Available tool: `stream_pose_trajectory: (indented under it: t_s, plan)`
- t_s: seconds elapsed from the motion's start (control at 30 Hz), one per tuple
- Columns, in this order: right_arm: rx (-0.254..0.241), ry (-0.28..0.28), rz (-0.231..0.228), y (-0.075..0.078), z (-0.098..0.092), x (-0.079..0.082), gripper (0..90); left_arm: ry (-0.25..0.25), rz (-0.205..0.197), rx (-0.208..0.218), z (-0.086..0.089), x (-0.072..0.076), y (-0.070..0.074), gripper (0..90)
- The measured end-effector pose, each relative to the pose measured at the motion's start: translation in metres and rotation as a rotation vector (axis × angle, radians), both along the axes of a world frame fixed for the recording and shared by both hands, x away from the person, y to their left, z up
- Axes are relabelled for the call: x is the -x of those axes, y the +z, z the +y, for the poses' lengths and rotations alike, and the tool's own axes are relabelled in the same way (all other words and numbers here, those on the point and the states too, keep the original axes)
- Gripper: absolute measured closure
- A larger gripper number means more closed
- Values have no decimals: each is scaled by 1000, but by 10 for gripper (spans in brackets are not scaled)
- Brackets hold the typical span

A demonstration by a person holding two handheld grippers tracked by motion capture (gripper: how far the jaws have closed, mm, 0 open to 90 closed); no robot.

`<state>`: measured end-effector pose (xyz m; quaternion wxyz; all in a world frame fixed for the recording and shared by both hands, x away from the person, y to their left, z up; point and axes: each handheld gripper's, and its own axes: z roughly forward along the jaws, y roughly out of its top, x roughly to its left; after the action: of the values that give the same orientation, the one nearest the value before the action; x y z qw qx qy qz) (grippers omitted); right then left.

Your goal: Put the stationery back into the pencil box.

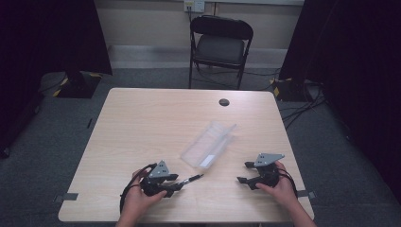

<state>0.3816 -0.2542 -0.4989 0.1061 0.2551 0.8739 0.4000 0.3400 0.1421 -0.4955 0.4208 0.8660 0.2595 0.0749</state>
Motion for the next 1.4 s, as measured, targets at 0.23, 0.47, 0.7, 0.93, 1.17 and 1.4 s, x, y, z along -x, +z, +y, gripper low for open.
stream_pose_trajectory:
  t_s: [0.23,0.47,0.7,0.93,1.17,1.4]
  plan:
    - [7,2,-8,0,1,1,276,-14,-21,-5,-17,-3,-3,573]
    - [13,3,-16,0,1,1,275,3,-45,-43,-23,-3,-2,781]
    - [15,4,-16,0,2,1,274,30,-10,-68,-19,1,4,796]
    - [17,3,-15,0,2,2,267,83,-12,-3,1,3,14,796]
    - [25,14,-18,-1,3,2,210,113,-9,2,13,3,19,796]
    - [35,21,-12,-1,3,2,153,175,-2,29,26,-5,27,796]
